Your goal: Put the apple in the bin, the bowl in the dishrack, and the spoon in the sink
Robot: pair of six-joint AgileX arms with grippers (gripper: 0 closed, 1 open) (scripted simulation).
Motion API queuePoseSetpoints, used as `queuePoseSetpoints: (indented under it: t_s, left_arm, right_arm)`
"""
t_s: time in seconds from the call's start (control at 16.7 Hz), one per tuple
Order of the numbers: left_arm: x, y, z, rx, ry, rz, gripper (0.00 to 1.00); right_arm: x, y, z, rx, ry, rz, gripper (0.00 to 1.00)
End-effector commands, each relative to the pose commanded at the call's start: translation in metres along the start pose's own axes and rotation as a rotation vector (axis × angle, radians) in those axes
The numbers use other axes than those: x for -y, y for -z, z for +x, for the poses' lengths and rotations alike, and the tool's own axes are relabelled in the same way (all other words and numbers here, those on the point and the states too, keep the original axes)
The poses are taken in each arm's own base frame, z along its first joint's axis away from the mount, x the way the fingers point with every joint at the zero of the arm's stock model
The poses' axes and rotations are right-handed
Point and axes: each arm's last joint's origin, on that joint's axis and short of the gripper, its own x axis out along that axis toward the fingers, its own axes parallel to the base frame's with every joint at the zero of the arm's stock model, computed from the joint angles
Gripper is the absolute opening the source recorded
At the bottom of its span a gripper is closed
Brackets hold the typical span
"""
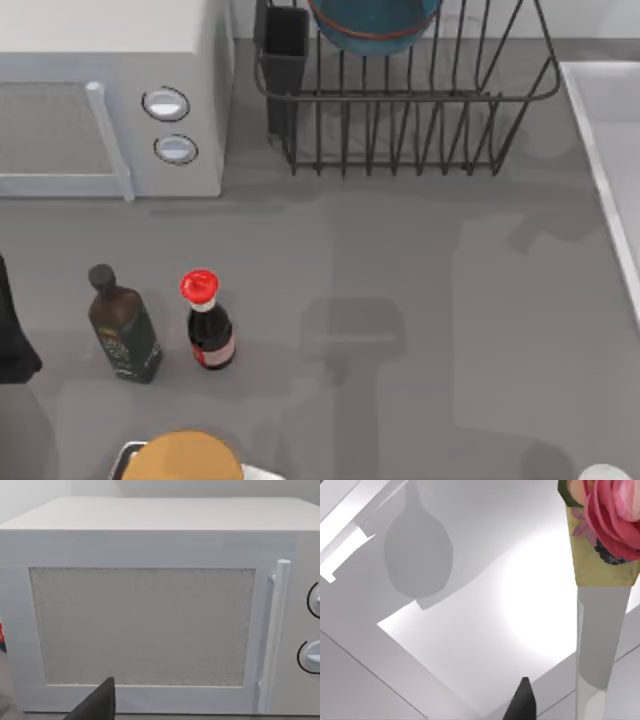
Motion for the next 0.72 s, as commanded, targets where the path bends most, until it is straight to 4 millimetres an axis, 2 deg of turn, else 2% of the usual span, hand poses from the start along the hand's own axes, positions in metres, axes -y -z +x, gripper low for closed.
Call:
queuePoseSetpoints:
  t_s: [0.3, 0.72]
  left_arm:
    - [0.000, 0.000, 0.000, 0.000, 0.000, 0.000, 1.00]
    - [0.000, 0.000, 0.000, 0.000, 0.000, 0.000, 1.00]
  right_arm:
    - [0.002, -0.027, 0.028, -0.004, -0.007, 0.016, 0.00]
    - [0.003, -0.027, 0.033, -0.007, -0.012, 0.024, 0.00]
